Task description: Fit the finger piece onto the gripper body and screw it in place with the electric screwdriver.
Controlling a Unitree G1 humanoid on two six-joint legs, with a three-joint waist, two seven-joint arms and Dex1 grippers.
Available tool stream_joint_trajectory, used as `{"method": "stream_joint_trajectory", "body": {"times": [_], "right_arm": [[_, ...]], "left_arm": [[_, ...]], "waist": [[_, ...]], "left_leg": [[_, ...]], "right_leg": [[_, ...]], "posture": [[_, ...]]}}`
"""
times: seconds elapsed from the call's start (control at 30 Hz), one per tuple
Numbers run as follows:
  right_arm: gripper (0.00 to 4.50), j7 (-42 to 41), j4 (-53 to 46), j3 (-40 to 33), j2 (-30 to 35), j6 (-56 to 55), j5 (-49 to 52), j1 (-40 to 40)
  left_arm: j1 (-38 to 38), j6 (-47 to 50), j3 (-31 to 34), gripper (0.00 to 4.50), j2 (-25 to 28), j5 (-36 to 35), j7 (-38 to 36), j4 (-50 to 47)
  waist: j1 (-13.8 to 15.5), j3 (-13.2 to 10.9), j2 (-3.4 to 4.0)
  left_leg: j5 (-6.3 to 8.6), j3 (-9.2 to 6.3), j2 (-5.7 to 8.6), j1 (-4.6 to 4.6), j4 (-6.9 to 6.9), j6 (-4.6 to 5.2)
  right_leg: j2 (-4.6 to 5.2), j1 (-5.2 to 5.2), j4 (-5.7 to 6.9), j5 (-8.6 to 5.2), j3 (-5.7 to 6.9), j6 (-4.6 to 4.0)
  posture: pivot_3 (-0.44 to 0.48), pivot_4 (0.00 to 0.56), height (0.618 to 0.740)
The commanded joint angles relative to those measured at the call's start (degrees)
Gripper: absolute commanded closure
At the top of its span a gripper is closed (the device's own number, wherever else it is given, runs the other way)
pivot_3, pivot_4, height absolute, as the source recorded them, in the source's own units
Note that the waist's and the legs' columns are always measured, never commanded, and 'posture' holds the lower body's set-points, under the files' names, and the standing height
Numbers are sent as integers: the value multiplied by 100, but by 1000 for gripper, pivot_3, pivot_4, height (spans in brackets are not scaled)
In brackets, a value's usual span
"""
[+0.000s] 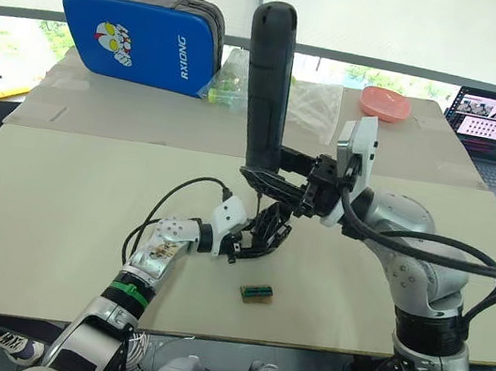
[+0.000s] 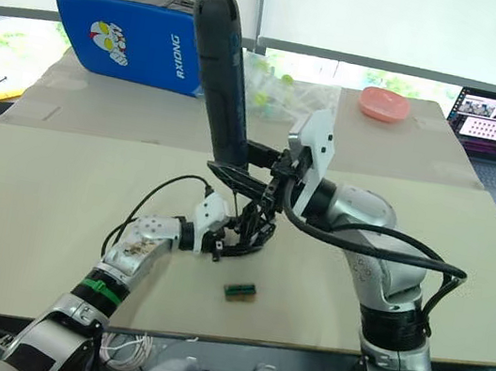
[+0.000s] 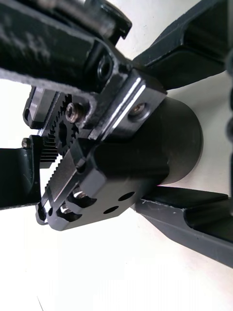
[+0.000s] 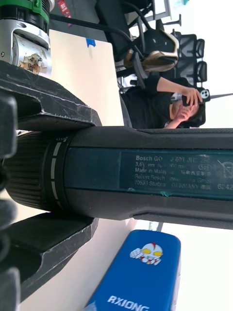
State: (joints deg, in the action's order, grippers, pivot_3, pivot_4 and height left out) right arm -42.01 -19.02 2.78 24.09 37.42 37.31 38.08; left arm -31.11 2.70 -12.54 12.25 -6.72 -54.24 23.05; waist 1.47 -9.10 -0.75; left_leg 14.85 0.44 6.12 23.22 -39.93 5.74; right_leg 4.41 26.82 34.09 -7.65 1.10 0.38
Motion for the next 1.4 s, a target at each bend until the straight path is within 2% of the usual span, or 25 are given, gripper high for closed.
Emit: {"method": "stream_joint_trajectory", "body": {"times": [0.03,0.53,0.9,1.4], "right_arm": [[2603,73,-301,-255,-5,-73,163,160],[2603,414,-305,-330,-179,171,358,284],[2603,149,-351,-135,1,-37,67,310],[2603,-30,-252,-43,-82,-270,-190,186]], "left_arm": [[-88,-79,-10,2211,-10,-34,-39,-152],[-79,-135,-10,2211,-15,-24,-35,-141],[-121,-146,-11,2211,0,-19,-63,-107],[-163,-109,-2,2211,5,-27,-70,-103]], "waist": [[0,0,0],[-8,0,0],[-12,0,0],[-14,0,0]], "left_leg": [[0,0,0,0,0,0],[0,0,1,1,0,0],[0,0,1,1,0,1],[0,0,1,2,0,1]], "right_leg": [[0,0,0,0,0,0],[0,0,-1,0,-1,0],[0,1,0,0,0,0],[0,1,0,0,0,0]], "posture": [[0,150,740],[0,150,740],[0,150,740],[0,150,740]]}}
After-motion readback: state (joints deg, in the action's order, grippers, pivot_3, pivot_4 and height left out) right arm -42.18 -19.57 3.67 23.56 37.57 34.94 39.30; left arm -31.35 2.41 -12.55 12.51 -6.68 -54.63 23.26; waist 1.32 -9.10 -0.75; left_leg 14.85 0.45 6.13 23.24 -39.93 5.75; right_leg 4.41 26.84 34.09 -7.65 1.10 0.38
